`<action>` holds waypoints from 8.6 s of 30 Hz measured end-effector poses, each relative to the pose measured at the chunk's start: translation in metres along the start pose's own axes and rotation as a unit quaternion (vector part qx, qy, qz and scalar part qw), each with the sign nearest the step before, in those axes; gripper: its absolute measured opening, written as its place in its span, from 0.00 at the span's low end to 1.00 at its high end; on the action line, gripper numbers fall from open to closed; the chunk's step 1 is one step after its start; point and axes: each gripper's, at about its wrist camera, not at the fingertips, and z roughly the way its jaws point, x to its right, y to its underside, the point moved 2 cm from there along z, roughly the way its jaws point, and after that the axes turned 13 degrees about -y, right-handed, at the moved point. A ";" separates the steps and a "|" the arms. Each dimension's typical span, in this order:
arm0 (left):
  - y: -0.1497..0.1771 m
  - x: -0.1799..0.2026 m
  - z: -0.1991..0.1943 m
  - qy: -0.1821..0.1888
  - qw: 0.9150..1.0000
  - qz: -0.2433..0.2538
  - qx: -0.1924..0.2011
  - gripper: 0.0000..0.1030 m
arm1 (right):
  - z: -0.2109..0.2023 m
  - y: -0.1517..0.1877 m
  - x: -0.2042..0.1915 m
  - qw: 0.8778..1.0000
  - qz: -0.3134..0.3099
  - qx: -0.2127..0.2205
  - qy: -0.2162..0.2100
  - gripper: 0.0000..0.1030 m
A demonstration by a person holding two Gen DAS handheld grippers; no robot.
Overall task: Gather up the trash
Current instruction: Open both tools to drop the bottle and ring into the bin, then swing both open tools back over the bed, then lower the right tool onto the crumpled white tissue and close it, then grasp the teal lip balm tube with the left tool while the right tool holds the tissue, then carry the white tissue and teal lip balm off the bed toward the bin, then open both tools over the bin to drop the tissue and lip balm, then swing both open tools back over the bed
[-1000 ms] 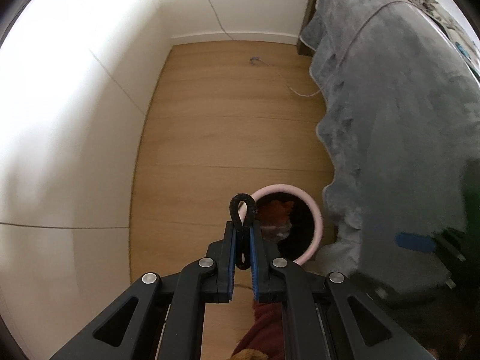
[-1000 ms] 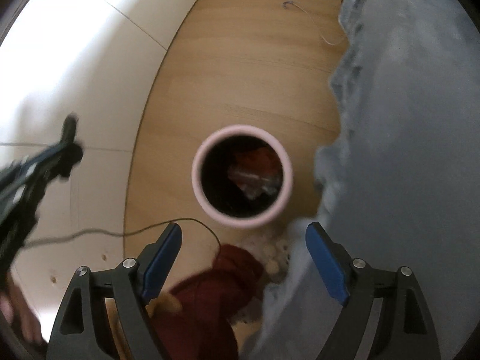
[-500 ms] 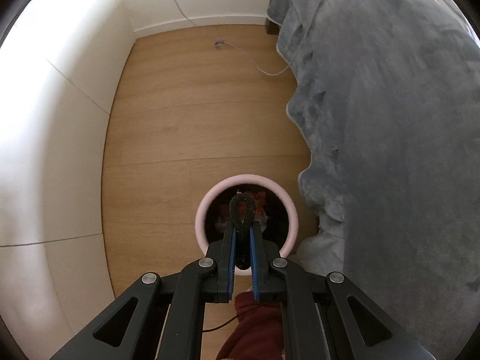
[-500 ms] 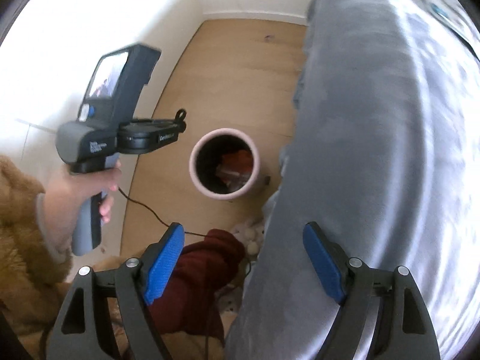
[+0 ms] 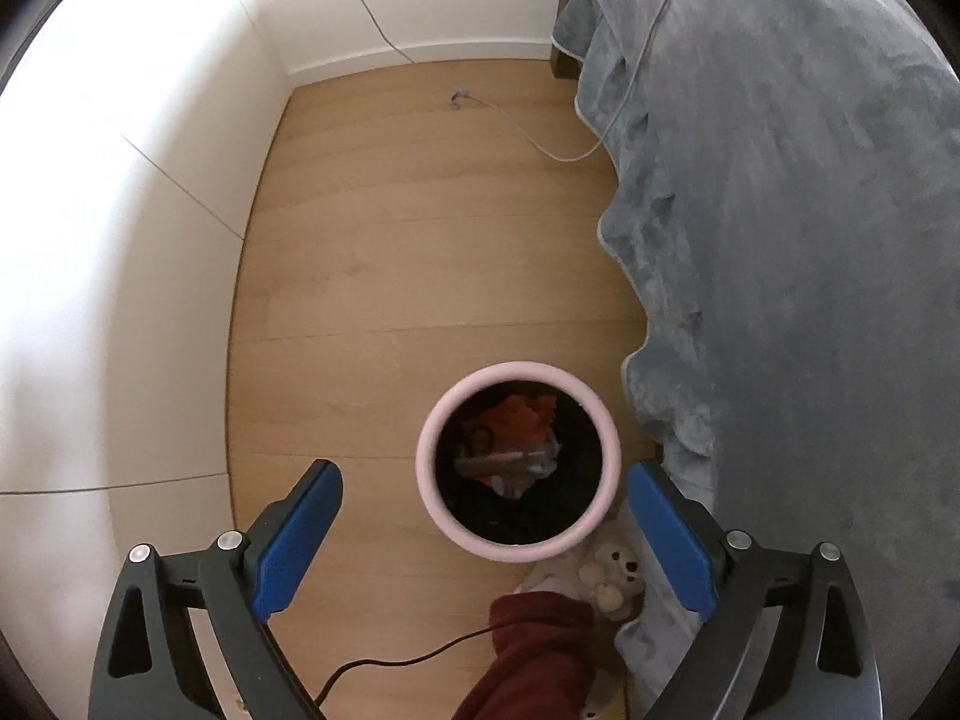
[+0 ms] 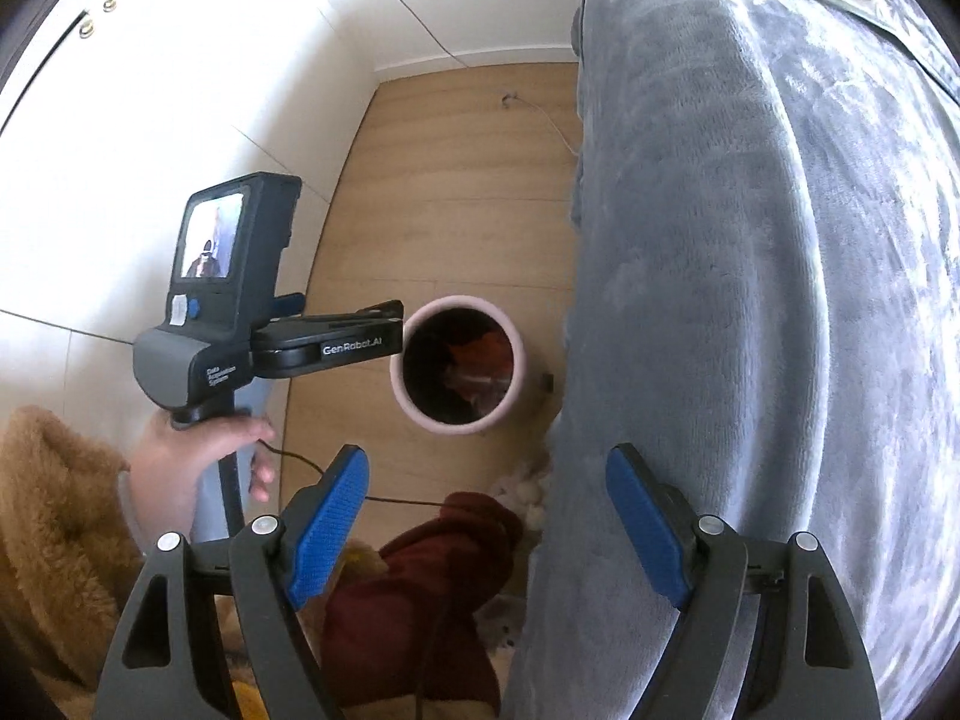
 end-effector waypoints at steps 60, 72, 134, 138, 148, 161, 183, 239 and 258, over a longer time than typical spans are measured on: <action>0.056 0.570 -0.358 0.158 0.806 0.525 0.222 0.99 | -0.312 0.359 0.431 0.677 0.633 0.339 0.158 0.85; 0.051 0.589 -0.338 0.161 0.813 0.526 0.192 0.99 | -0.289 0.356 0.457 0.675 0.658 0.285 0.175 0.64; 0.036 0.612 -0.326 0.177 0.778 0.576 0.180 0.17 | -0.327 0.271 0.357 0.760 0.556 0.309 0.131 0.19; 0.027 0.568 -0.346 0.201 0.794 0.542 0.189 0.17 | -0.335 0.258 0.340 0.769 0.539 0.317 0.134 0.19; -0.039 0.395 -0.344 0.185 0.880 0.389 0.198 0.17 | -0.318 0.153 0.263 0.848 0.420 0.304 0.108 0.19; -0.066 0.122 -0.274 0.104 0.971 0.142 0.160 0.17 | -0.214 0.016 0.101 0.954 0.203 0.218 0.014 0.19; 0.023 -0.063 -0.111 0.039 0.997 -0.062 0.024 0.17 | 0.055 -0.069 -0.061 0.996 -0.010 -0.034 -0.080 0.19; 0.002 0.003 -0.013 0.068 0.997 -0.017 -0.027 0.86 | 0.067 -0.055 -0.030 0.995 -0.056 -0.080 -0.021 0.74; -0.028 0.001 -0.084 0.059 0.998 0.008 0.036 0.99 | 0.025 -0.054 -0.029 0.998 -0.022 -0.019 -0.062 0.74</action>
